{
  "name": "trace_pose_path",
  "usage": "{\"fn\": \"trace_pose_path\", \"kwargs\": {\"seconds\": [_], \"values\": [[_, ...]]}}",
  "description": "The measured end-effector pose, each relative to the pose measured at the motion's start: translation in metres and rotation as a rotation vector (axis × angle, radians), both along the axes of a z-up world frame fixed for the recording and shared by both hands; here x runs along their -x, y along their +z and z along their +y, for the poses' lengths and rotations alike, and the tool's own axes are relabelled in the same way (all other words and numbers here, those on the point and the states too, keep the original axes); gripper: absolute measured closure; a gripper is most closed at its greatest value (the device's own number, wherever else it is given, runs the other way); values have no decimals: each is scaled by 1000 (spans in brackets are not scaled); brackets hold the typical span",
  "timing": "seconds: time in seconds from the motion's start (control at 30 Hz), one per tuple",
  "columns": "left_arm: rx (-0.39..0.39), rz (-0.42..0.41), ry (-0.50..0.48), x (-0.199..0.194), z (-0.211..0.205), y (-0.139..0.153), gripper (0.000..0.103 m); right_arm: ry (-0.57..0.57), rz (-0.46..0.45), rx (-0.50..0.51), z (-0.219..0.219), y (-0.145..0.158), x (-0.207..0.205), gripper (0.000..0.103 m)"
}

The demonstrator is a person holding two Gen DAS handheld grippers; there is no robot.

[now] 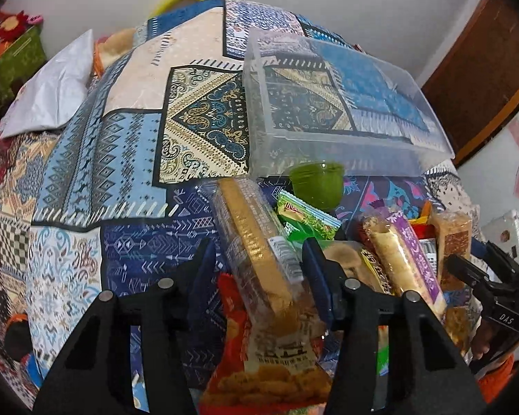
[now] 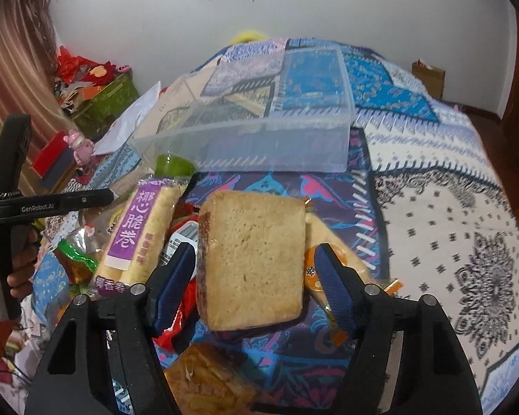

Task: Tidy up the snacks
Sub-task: 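Grasp the yellow wafer roll with the left gripper while the right gripper grasps the bread slice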

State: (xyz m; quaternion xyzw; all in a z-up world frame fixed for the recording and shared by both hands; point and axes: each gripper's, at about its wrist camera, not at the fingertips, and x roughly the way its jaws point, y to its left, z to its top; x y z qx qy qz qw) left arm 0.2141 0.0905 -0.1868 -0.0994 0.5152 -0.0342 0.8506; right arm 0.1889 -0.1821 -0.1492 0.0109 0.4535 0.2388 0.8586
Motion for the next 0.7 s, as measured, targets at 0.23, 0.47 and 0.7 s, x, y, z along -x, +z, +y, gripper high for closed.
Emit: {"fn": "trace_pose_path", "kwargs": {"seconds": [0.23, 0.47, 0.7], "values": [[28, 74, -13, -20, 2, -14, 51, 34, 3, 11, 10, -2, -3, 35], [36, 101, -20, -30, 5, -22, 50, 24, -9, 4, 9, -2, -4, 40], [24, 85, -18, -28, 1, -21, 62, 6, -22, -16, 5, 4, 0, 41]]}}
